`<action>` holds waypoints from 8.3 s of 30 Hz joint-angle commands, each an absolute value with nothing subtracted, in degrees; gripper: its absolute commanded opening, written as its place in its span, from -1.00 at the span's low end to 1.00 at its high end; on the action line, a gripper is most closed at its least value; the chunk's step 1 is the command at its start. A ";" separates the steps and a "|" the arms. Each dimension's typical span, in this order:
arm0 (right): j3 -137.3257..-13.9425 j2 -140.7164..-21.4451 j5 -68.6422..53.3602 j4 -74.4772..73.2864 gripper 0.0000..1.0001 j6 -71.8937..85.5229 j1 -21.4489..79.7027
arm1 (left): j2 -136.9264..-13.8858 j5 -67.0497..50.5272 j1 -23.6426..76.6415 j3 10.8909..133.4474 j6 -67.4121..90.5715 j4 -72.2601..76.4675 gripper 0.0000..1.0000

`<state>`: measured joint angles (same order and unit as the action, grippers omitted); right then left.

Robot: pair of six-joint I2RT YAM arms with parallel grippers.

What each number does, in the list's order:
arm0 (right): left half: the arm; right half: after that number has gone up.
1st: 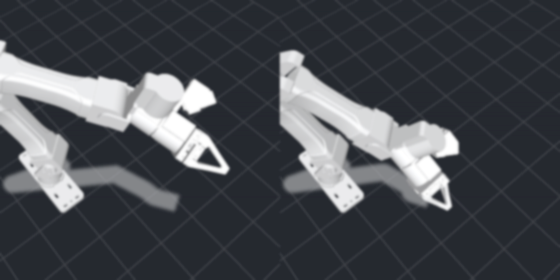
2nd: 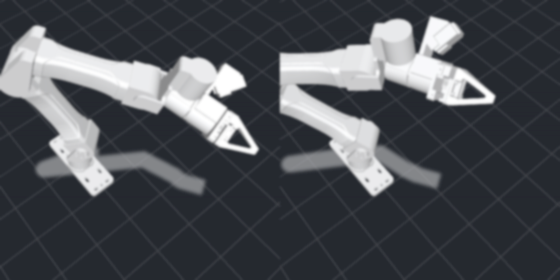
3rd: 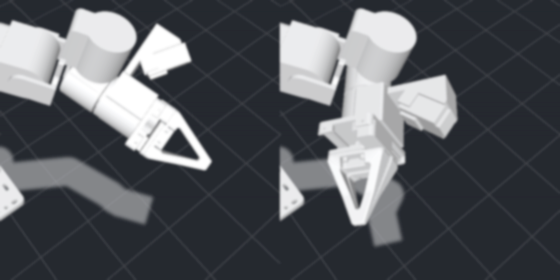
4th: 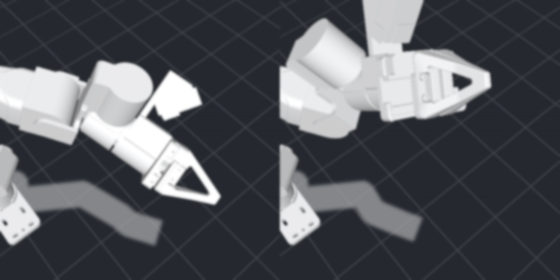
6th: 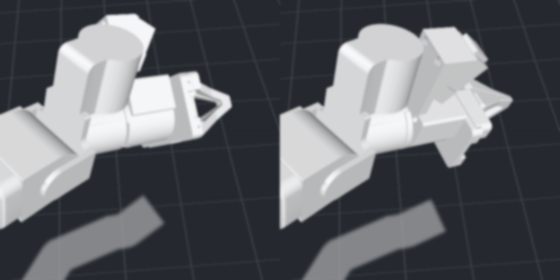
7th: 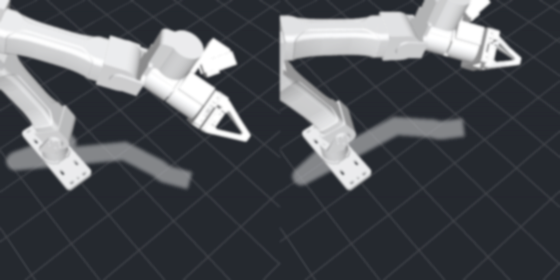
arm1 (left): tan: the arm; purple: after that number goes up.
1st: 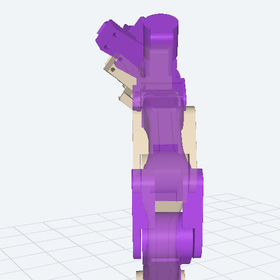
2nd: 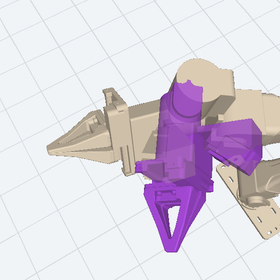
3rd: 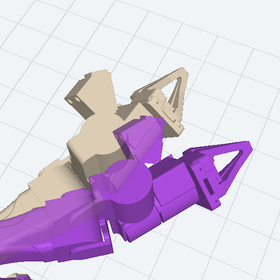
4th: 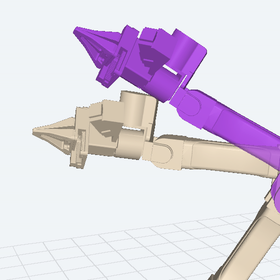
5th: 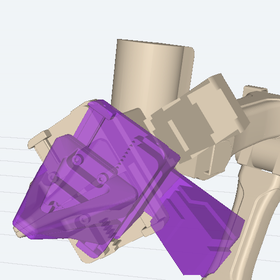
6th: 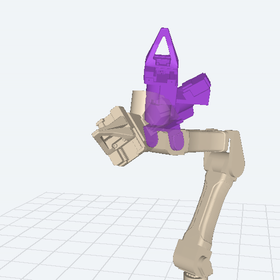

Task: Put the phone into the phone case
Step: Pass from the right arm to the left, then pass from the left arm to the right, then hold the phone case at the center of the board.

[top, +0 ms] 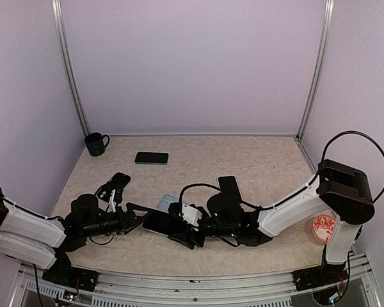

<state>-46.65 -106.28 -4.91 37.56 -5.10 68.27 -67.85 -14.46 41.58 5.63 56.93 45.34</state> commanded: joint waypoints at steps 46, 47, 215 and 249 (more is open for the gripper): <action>-43.75 -103.82 1.59 44.45 0.31 -11.63 70.05 | -85.32 -30.70 43.42 10.20 63.35 70.89 -0.65; -43.69 -104.00 1.81 44.60 0.32 -11.76 70.05 | -85.54 -30.82 43.42 10.20 63.49 71.18 -0.70; -39.32 -72.86 1.06 15.14 -1.00 52.95 58.80 | -101.24 -16.39 33.77 28.74 45.22 58.71 0.98; -47.55 -86.13 -7.21 7.25 -1.00 60.64 51.96 | -104.35 -14.26 43.33 27.73 51.99 57.27 0.98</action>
<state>-45.52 -85.23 -3.49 5.41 58.92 52.45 -105.84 -15.59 41.39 29.47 49.54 54.81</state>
